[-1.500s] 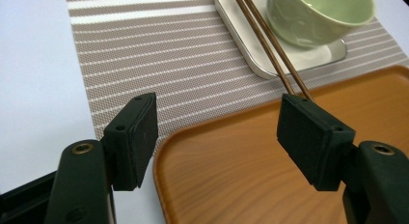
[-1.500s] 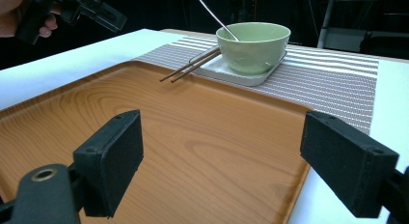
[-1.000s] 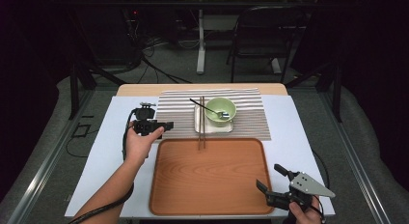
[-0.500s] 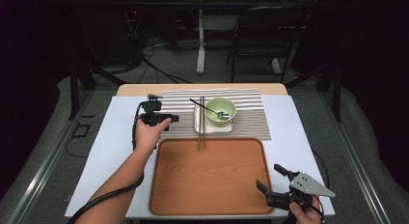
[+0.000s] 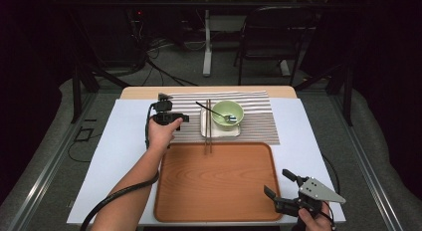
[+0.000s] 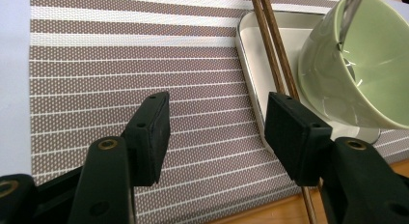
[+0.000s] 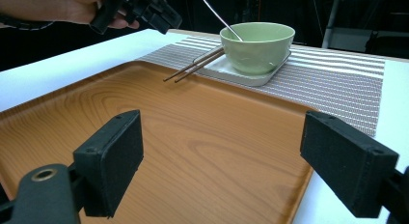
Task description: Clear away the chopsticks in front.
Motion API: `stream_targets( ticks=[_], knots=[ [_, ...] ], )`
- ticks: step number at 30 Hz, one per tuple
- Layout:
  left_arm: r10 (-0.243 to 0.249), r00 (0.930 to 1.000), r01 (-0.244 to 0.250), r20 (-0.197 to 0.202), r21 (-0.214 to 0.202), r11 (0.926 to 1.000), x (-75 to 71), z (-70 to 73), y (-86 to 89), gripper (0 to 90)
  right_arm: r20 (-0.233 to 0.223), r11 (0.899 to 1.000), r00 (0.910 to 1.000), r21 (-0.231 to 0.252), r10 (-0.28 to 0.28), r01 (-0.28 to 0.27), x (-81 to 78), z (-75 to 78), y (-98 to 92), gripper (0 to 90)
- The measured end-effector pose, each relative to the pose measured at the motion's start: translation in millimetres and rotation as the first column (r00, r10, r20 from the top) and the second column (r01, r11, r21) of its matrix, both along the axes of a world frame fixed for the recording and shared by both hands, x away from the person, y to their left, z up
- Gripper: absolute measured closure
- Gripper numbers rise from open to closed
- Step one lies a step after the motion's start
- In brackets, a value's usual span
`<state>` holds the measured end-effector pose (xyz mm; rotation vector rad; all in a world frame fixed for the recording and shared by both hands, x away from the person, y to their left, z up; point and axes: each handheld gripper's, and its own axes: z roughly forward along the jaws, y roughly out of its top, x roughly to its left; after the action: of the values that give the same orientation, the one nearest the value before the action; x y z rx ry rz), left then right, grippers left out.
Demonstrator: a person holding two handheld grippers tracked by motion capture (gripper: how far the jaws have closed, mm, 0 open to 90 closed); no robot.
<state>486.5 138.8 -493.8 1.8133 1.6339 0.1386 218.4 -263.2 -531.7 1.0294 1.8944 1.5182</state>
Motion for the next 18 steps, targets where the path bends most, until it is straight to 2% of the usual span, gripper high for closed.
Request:
stream_targets(
  ticks=[9,12,18],
  knots=[
    [-0.041,0.9989,0.040,-0.022,-0.021,0.9990,10.6,-2.3,-18.4,47.6,0.000,1.000,1.0000,0.000,0.004,-0.004,0.4,-0.1,-0.1,14.6],
    [-0.040,0.9983,0.040,-0.043,0.003,0.9992,14.4,-4.4,-27.6,49.9,-0.002,1.000,1.0000,0.000,0.005,-0.005,0.5,-0.1,-0.3,14.6],
    [-0.040,0.9972,0.041,-0.062,0.004,0.9992,18.5,-10.8,-39.7,52.0,-0.003,1.000,1.0000,0.001,0.008,-0.008,0.7,-0.1,-0.6,14.6]
  ],
)
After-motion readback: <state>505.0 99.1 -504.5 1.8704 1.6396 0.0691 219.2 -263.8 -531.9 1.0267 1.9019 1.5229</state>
